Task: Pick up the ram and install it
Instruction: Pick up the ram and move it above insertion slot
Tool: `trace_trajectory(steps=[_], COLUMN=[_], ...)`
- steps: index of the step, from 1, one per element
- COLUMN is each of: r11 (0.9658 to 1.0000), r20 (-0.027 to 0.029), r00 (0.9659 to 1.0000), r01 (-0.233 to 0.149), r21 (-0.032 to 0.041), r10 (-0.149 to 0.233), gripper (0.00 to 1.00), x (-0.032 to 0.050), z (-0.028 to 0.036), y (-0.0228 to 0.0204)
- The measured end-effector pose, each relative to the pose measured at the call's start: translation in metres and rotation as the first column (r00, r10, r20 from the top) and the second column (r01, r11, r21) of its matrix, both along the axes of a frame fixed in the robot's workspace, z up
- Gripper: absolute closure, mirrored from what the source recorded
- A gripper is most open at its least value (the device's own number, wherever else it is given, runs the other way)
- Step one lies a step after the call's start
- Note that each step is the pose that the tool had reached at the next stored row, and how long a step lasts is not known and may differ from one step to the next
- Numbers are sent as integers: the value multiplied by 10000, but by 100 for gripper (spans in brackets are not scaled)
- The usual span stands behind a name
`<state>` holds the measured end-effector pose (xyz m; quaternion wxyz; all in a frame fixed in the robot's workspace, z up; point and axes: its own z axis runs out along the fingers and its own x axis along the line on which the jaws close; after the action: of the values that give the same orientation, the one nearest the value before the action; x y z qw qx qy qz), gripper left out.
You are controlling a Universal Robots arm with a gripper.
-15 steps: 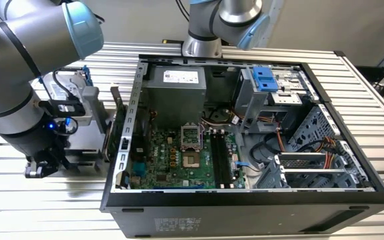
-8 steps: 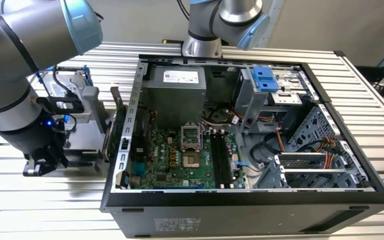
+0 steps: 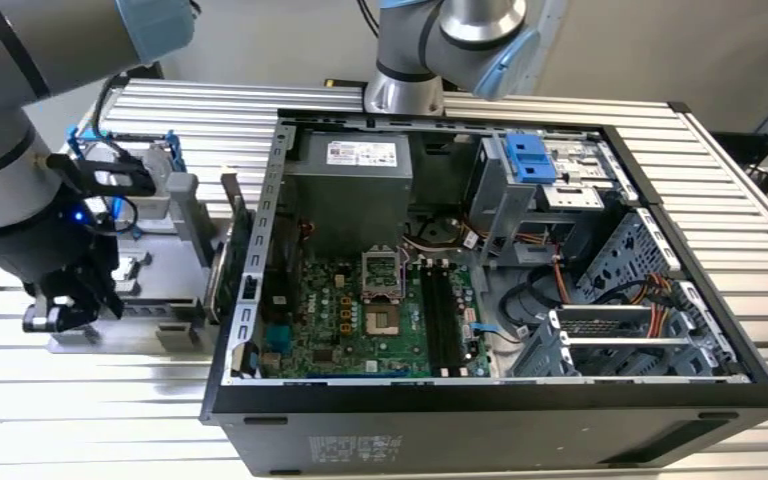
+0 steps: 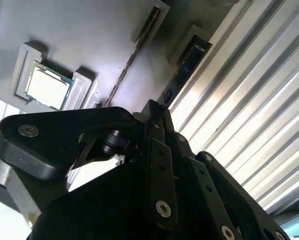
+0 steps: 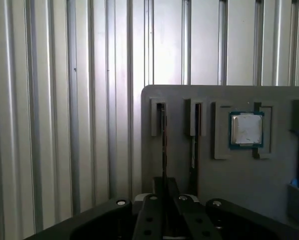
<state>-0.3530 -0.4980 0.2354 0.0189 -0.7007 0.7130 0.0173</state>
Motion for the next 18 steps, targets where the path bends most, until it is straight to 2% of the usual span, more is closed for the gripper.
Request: trace_trajectory(steps=[12, 16, 18], r11=[10000, 10000, 10000], r20=[1, 0, 1], r00=[10000, 10000, 10000], r01=[-1, -1, -1], r21=[1, 26, 26], r10=[1, 1, 1], gripper=[100, 100, 100], x=[0, 0, 1], z=[546, 669, 760], y=[0, 11, 11])
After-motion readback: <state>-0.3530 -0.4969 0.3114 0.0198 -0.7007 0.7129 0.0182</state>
